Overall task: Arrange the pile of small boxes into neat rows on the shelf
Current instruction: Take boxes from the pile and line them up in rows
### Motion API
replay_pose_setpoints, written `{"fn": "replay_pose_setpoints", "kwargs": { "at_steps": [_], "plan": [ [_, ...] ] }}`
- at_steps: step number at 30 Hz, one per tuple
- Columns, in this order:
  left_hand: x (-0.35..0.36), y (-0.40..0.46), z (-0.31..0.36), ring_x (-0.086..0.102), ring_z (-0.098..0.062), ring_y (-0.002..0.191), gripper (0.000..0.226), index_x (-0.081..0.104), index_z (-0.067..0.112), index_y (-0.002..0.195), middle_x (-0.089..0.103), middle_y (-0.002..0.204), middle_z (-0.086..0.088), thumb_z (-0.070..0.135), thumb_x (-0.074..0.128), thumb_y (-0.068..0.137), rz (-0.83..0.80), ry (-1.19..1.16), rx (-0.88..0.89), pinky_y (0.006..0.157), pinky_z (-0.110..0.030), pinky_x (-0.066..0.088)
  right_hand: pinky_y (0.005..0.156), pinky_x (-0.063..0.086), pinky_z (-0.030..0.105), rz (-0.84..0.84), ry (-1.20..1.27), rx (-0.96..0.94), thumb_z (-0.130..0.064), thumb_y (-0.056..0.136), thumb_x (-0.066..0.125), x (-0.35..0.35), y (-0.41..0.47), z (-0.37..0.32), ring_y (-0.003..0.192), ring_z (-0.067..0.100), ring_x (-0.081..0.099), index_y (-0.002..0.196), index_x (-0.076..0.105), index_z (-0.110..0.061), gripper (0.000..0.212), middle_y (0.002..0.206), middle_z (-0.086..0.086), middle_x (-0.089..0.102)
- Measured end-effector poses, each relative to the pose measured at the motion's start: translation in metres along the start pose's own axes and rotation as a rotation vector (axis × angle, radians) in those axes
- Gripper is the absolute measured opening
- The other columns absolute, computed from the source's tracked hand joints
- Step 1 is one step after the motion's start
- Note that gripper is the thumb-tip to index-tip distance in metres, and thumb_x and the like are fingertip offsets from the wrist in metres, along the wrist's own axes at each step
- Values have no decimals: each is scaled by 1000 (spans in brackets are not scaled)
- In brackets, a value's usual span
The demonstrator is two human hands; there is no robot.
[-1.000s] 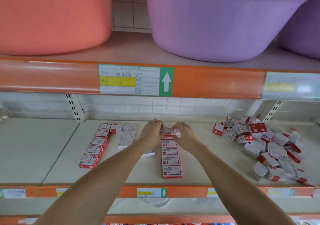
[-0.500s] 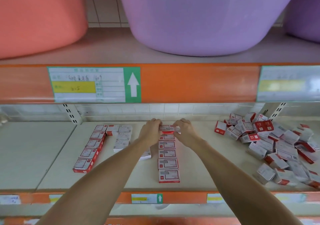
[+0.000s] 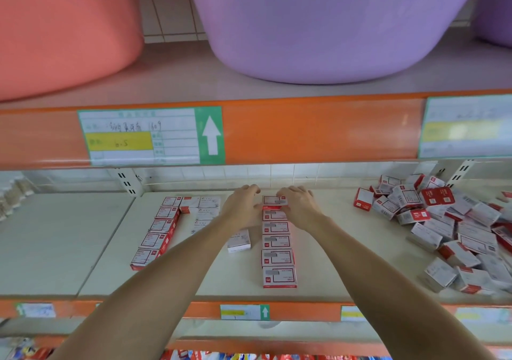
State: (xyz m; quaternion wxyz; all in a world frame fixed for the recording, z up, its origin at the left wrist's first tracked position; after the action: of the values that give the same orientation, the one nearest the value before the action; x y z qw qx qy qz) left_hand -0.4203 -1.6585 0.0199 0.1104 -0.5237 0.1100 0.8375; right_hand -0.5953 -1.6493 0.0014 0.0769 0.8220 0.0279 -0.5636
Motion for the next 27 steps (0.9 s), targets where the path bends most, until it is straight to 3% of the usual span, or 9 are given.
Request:
{"fn": "replay_pose_setpoints", "kwargs": {
  "at_steps": [11, 17, 23, 27],
  "plan": [
    [-11, -15, 0, 58, -22, 114, 44, 53, 10, 131, 59, 129, -7, 29, 64, 93, -2, 37, 57, 90, -35, 50, 106, 29, 34, 19, 18, 45, -13, 93, 57, -2, -10, -7, 130, 20, 40, 134, 53, -21, 42, 139, -3, 51],
    [-20, -28, -11, 53, -25, 118, 40, 54, 12, 132, 58, 130, -7, 23, 59, 94, -25, 145, 68, 96, -37, 47, 106, 32, 32, 27, 68, -46, -23, 92, 61, -8, -24, -31, 126, 19, 43, 129, 57, -22, 37, 133, -4, 53],
    [-34, -46, -32, 42, -25, 129, 42, 53, 16, 134, 54, 136, -4, 30, 59, 95, -65, 247, 100, 103, -39, 38, 111, 29, 37, -129, 85, -169, -34, 87, 65, -7, -45, -69, 131, 22, 41, 130, 57, -22, 45, 132, -1, 55],
    [-48, -62, -50, 44, -23, 126, 40, 53, 17, 133, 55, 134, -2, 31, 57, 95, -53, 220, 81, 102, -39, 40, 111, 29, 37, -235, -132, -262, -45, 86, 62, 2, -53, -90, 128, 22, 44, 136, 51, -27, 54, 131, -1, 58]
  ]
}}
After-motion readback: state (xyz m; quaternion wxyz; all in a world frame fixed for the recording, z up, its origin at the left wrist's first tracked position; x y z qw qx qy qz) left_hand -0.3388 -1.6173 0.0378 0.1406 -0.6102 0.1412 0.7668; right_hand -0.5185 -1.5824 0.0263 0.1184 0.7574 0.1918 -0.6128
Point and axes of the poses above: each hand's wrist, its own y-axis towards the middle knuckle, its own x-axis out of the palm, z = x × y, the point moved 2 cm from there along y, towards the middle knuckle
